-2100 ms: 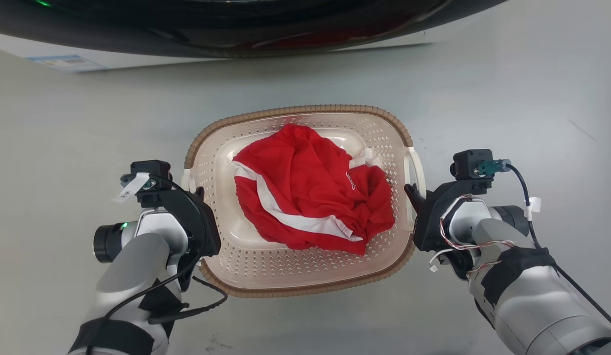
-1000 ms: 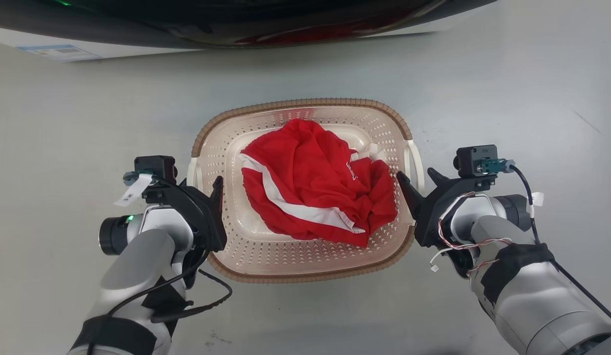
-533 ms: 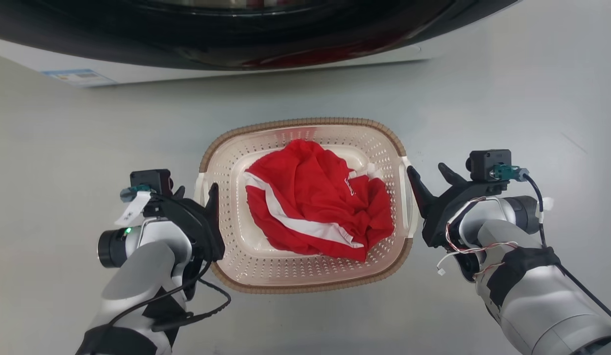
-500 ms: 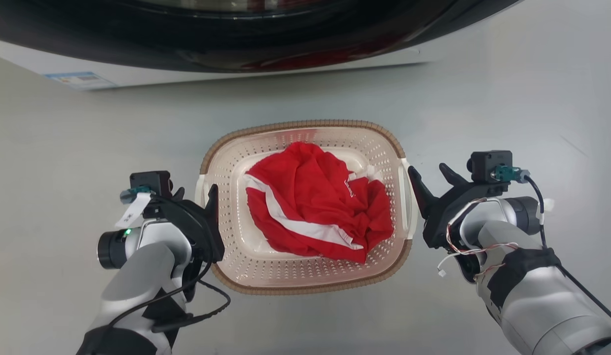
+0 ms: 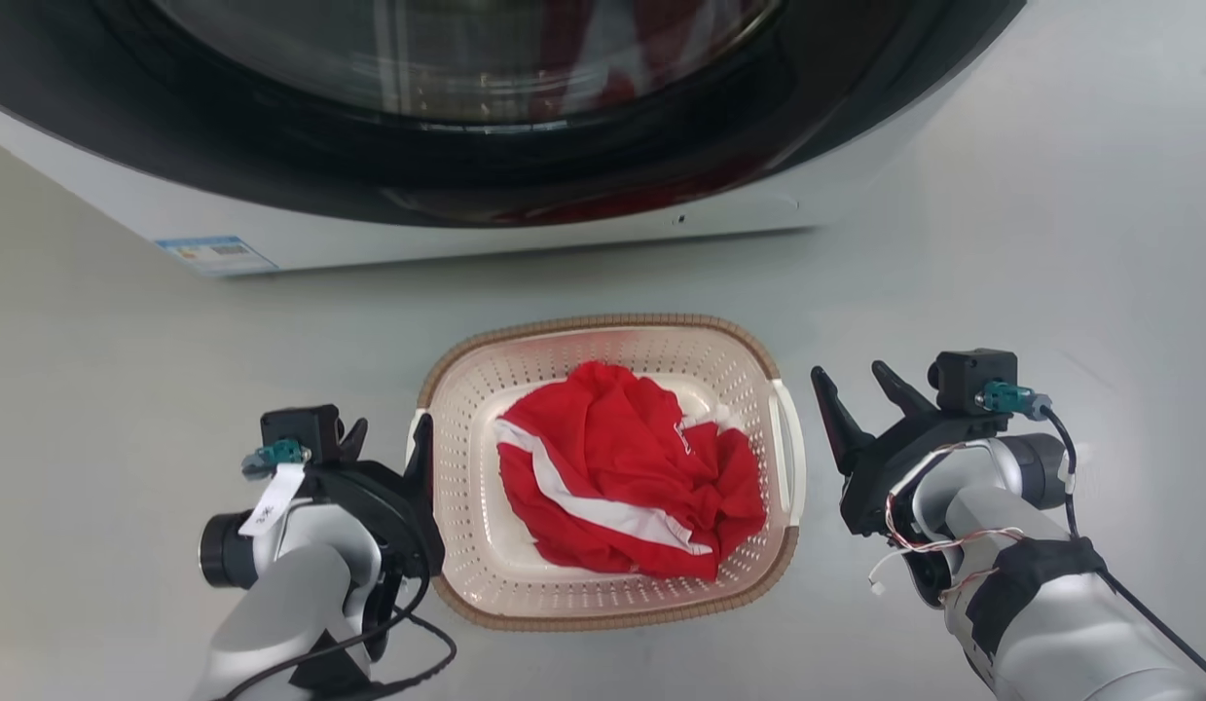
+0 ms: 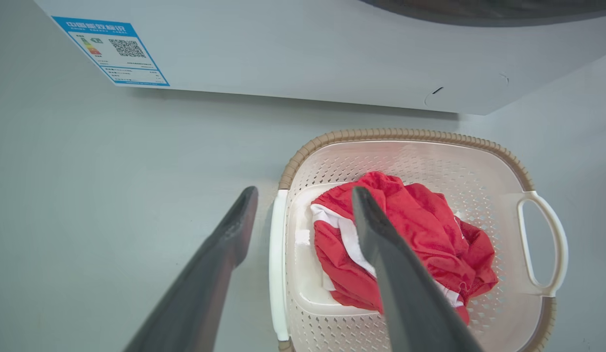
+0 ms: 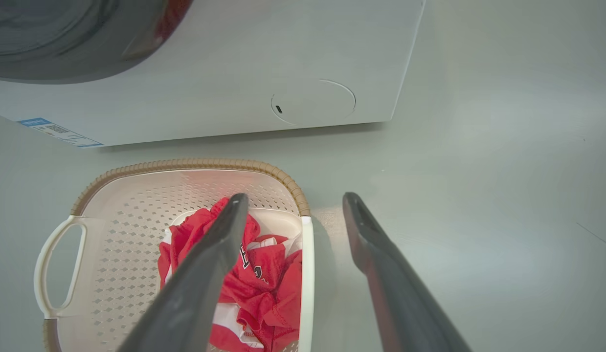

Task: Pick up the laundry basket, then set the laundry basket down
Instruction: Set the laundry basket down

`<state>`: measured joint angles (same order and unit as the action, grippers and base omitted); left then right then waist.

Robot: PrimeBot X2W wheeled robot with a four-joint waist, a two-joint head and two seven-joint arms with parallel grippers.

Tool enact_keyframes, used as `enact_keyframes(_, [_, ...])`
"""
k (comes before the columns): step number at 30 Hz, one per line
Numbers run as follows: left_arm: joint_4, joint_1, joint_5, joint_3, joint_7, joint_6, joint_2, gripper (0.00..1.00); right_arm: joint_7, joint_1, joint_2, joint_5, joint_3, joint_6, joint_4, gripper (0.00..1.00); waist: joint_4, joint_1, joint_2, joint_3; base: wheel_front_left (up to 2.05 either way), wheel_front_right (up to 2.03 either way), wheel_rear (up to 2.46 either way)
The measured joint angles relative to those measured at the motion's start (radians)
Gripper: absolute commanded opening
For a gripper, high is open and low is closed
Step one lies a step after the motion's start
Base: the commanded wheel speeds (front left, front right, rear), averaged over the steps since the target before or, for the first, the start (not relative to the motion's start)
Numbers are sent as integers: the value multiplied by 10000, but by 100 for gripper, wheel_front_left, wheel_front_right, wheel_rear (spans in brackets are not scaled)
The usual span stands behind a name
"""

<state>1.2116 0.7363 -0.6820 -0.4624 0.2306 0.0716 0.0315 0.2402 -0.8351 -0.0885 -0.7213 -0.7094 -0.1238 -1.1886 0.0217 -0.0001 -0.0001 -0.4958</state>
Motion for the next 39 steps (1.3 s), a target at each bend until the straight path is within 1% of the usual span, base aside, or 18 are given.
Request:
enact_keyframes(10, [-587, -549, 117, 13, 188, 6, 35, 100, 88, 573, -345, -23, 326, -8, 600, 100, -59, 0, 0, 1117, 0, 0, 0])
enact_keyframes(17, [-1463, -1003, 245, 228, 190, -25, 337, 100, 88, 1109, -600, -176, 863, -8, 1521, 100, -84, 0, 1, 1903, 0, 0, 0])
enact_keyframes(22, [-2314, -1407, 621, 357, 190, -334, 566, 100, 90, 1507, -782, 90, 1099, 115, 2320, 100, -65, 0, 0, 2441, 0, 0, 0])
enact_keyframes(25, [-2871, -1744, 790, 407, 190, -468, 715, 100, 90, 1790, -920, 291, 1260, 288, 2863, 100, -41, -1, 1, 2753, 0, 0, 0])
enact_keyframes(30, [-3912, -2383, 1187, 531, 190, -823, 924, 100, 90, 2396, -1145, 614, 1513, 652, 3862, 100, 5, -1, 0, 3231, 0, 0, 0])
enact_keyframes(39, [-6199, -3625, 1856, 711, 190, -1342, 1277, 100, 92, 3636, -1532, 1296, 1981, 1331, 5916, 100, 31, 0, 0, 3876, 0, 0, 0])
